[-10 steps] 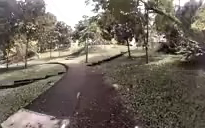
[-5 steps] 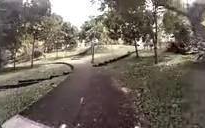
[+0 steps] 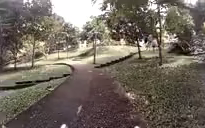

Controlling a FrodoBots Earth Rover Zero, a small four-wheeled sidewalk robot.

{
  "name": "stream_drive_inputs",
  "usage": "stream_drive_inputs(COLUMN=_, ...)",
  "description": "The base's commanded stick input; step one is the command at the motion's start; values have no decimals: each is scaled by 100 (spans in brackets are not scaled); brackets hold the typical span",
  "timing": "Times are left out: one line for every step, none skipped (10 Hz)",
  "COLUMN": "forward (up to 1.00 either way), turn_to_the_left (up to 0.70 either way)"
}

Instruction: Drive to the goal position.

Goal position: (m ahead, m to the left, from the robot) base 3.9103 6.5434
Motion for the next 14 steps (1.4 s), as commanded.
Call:
stream_drive_inputs(forward=50, turn_to_the_left=0)
stream_drive_inputs(forward=50, turn_to_the_left=0)
stream_drive_inputs(forward=50, turn_to_the_left=0)
stream_drive_inputs(forward=50, turn_to_the_left=1)
stream_drive_inputs(forward=50, turn_to_the_left=9)
stream_drive_inputs(forward=50, turn_to_the_left=3)
stream_drive_inputs(forward=50, turn_to_the_left=0)
stream_drive_inputs(forward=50, turn_to_the_left=15)
stream_drive_inputs(forward=50, turn_to_the_left=46)
stream_drive_inputs(forward=50, turn_to_the_left=0)
stream_drive_inputs(forward=50, turn_to_the_left=0)
stream_drive_inputs(forward=50, turn_to_the_left=0)
stream_drive_inputs(forward=50, turn_to_the_left=0)
stream_drive_inputs(forward=50, turn_to_the_left=14)
